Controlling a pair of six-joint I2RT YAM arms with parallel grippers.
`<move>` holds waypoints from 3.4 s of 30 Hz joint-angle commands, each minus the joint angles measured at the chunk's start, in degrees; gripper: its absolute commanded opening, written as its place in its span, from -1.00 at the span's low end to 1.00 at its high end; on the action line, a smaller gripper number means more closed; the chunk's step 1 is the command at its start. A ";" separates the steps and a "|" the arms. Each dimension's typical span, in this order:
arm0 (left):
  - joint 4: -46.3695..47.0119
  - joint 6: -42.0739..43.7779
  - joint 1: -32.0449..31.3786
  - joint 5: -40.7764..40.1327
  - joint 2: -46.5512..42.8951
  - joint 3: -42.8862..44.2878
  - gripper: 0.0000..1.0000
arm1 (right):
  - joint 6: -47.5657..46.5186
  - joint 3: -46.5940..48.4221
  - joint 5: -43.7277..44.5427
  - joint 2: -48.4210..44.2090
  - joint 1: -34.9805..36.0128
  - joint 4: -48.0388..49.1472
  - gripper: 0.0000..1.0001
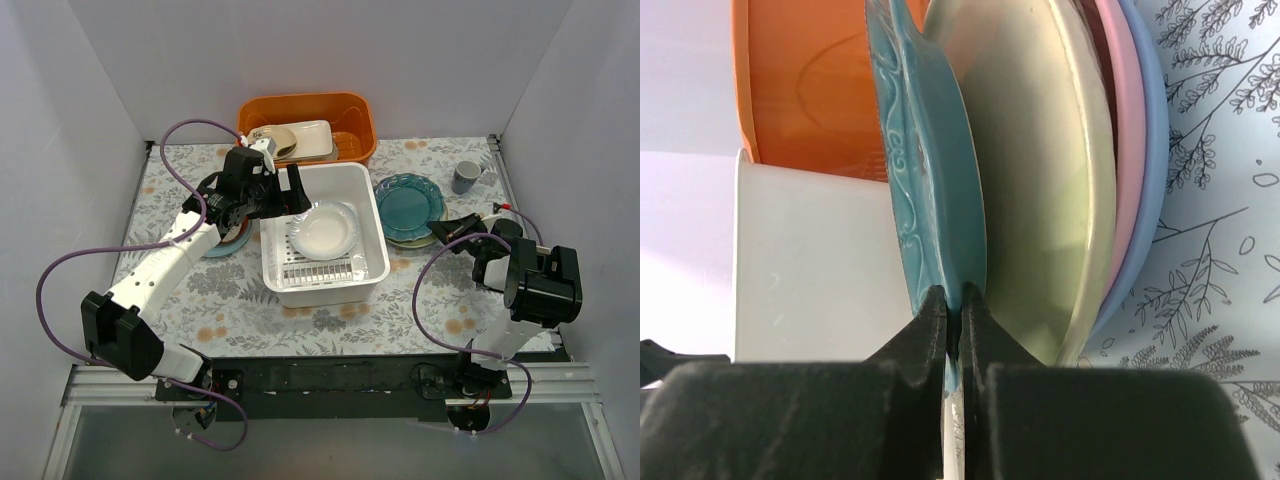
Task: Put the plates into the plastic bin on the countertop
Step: Pick up the plate at the center of the board.
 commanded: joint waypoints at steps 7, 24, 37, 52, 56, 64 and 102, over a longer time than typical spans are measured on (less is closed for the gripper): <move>0.79 -0.01 0.67 -1.52 -3.39 -0.08 0.96 | -4.29 -2.19 2.84 -6.96 -1.03 0.88 -0.97; 2.46 0.25 9.11 3.92 -4.26 -3.42 0.96 | -6.13 -2.72 3.02 -19.26 -3.22 -6.42 -0.97; 4.30 -0.18 17.01 6.47 -5.32 -8.60 0.96 | -5.69 -3.16 2.14 -26.55 -5.42 -9.32 -0.97; 8.17 -1.68 27.13 13.06 -4.70 -15.81 0.96 | -5.52 -3.07 0.12 -31.66 -8.23 -13.10 -0.97; 7.91 -1.59 28.10 14.82 -3.39 -16.43 0.96 | -5.78 -2.37 -0.58 -32.71 -8.67 -14.59 -0.97; 7.12 -0.89 31.87 15.53 -1.54 -15.64 0.96 | -6.66 -0.70 -1.64 -34.47 -8.94 -17.06 -0.97; 10.54 -2.38 38.91 16.76 13.67 -7.11 0.96 | -4.03 6.15 -6.56 -37.81 -11.58 -18.73 -0.97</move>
